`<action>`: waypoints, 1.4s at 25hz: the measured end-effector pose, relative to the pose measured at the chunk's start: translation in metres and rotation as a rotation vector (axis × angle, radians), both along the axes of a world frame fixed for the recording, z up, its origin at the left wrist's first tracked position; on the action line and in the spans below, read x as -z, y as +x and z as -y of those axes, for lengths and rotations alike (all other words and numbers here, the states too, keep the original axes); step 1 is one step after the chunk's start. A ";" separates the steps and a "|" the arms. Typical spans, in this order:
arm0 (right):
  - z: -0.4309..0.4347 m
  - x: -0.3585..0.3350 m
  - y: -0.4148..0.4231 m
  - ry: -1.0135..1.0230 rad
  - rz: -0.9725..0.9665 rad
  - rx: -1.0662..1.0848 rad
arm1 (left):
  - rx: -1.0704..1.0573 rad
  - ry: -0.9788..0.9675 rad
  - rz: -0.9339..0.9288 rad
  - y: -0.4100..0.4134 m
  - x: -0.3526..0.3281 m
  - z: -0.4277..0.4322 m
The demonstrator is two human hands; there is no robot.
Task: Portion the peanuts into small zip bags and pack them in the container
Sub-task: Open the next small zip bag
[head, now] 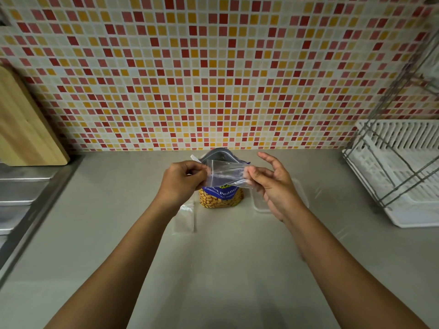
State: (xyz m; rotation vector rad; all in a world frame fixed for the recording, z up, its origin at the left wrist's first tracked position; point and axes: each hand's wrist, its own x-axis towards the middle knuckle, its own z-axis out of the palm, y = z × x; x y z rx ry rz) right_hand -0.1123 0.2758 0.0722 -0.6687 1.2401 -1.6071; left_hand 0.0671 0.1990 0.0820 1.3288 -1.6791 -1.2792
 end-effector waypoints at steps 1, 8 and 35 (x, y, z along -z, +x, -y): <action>0.000 0.000 -0.001 -0.004 0.027 -0.004 | 0.002 -0.002 0.004 0.000 -0.001 0.001; -0.001 0.000 -0.007 -0.065 -0.887 0.128 | -0.006 0.021 -0.001 0.000 -0.014 0.006; 0.028 0.002 0.006 -0.154 -1.547 -0.083 | 0.062 -0.038 0.101 -0.017 -0.017 0.010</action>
